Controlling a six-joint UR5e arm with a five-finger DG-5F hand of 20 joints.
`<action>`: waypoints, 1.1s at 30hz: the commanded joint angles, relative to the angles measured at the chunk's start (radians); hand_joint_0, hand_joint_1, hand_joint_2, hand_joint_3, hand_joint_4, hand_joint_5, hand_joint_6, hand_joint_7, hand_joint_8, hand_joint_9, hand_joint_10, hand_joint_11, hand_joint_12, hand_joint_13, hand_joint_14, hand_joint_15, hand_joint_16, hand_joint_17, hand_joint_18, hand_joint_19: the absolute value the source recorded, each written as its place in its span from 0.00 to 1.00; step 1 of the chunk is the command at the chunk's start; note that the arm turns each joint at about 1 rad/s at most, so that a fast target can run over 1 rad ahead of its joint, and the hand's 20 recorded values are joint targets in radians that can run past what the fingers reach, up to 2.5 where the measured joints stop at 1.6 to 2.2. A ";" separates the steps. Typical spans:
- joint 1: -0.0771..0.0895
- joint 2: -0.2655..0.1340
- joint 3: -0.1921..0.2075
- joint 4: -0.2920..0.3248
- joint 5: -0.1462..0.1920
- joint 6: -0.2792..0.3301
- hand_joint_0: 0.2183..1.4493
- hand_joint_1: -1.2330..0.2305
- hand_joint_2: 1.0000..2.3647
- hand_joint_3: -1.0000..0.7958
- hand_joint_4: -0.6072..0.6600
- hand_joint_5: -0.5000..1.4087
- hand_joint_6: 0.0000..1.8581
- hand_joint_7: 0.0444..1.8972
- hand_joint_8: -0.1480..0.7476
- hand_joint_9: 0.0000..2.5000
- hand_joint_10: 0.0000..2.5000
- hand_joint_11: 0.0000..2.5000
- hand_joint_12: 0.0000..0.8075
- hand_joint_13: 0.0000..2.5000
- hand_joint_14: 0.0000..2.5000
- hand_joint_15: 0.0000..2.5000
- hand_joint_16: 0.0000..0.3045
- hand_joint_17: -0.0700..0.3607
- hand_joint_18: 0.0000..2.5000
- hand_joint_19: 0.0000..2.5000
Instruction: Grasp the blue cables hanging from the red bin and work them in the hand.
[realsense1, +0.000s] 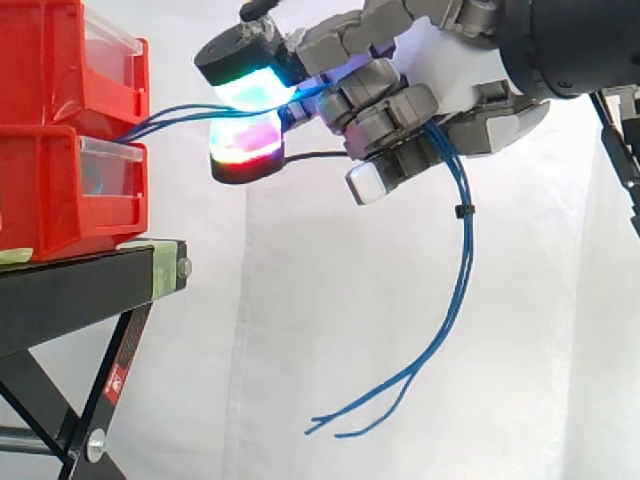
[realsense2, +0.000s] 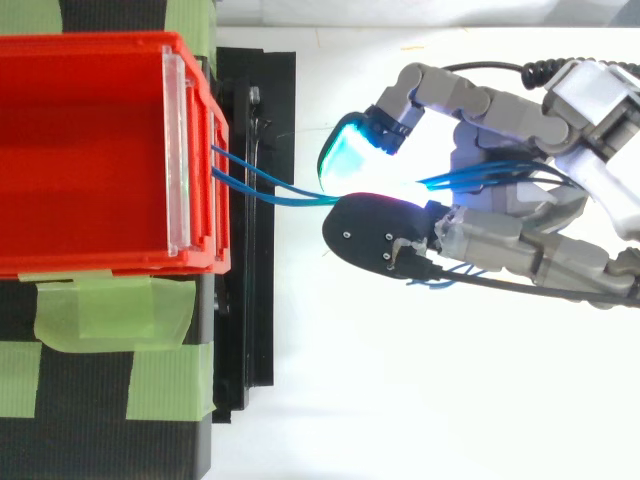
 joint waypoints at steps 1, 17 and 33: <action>0.002 0.002 0.000 -0.003 0.000 0.000 0.61 0.39 0.02 0.64 0.67 0.46 0.04 0.69 0.68 0.28 1.00 1.00 0.68 0.45 1.00 0.76 0.17 0.44 0.58 0.28; 0.002 0.002 0.000 -0.018 0.000 0.009 0.62 0.41 0.00 0.71 0.71 0.48 0.01 0.63 0.70 0.25 1.00 1.00 0.68 0.43 1.00 0.73 0.20 0.48 0.54 0.19; 0.003 0.000 0.000 -0.031 0.000 0.023 0.48 0.36 0.01 0.26 0.68 0.41 0.01 0.60 0.68 0.17 1.00 1.00 0.69 0.36 1.00 0.78 0.16 0.42 0.46 0.33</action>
